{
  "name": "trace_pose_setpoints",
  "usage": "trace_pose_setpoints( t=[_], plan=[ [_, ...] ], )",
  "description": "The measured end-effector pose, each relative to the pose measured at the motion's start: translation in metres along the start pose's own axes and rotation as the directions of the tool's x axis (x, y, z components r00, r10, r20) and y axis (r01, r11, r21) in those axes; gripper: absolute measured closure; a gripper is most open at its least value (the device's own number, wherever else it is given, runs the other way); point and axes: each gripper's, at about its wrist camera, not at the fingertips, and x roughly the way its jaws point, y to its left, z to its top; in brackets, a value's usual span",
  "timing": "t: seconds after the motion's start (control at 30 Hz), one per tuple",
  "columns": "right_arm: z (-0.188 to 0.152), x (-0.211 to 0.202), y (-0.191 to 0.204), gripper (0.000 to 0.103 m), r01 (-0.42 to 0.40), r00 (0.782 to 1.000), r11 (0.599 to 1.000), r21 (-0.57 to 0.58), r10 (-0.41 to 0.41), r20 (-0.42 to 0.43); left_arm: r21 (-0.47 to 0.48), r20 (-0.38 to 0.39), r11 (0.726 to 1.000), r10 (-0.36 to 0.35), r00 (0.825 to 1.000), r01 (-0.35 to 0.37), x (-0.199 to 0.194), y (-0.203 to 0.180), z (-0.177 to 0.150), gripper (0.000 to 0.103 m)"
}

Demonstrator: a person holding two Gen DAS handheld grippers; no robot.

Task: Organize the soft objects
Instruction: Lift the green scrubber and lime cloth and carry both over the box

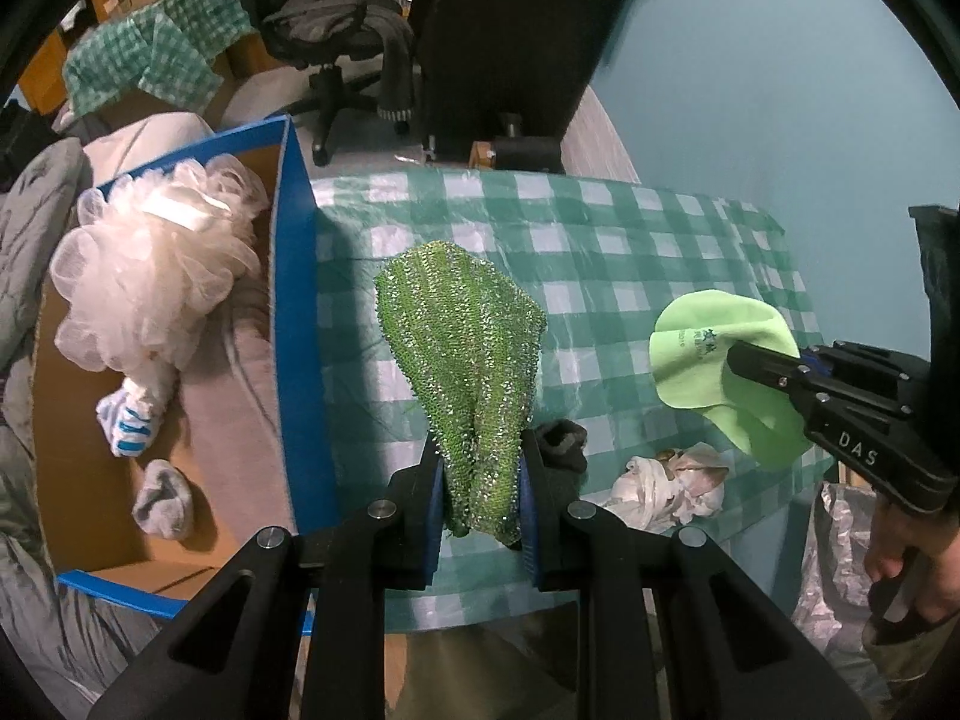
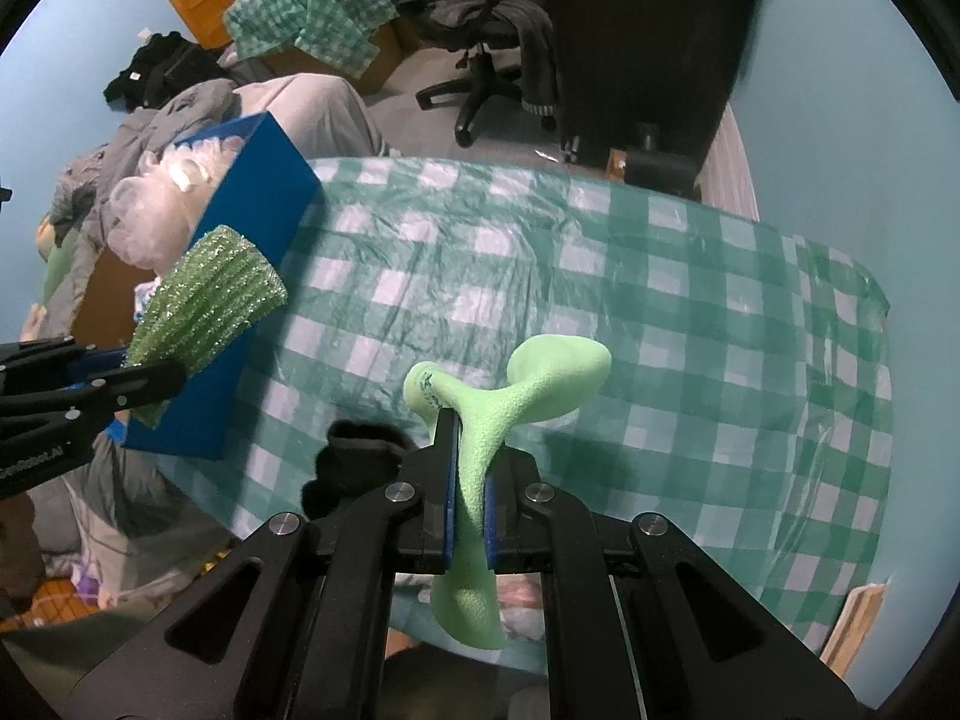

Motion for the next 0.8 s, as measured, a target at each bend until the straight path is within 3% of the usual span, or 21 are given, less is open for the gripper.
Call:
trace_pose_setpoints(
  t=[0.8],
  plan=[
    [0.029, -0.027, 0.067, 0.097, -0.058, 0.997, 0.991, -0.119, 0.065, 0.051, -0.106, 0.063, 0.994, 0.016, 0.998, -0.009, -0.039, 0.045, -0.014, 0.082]
  ],
)
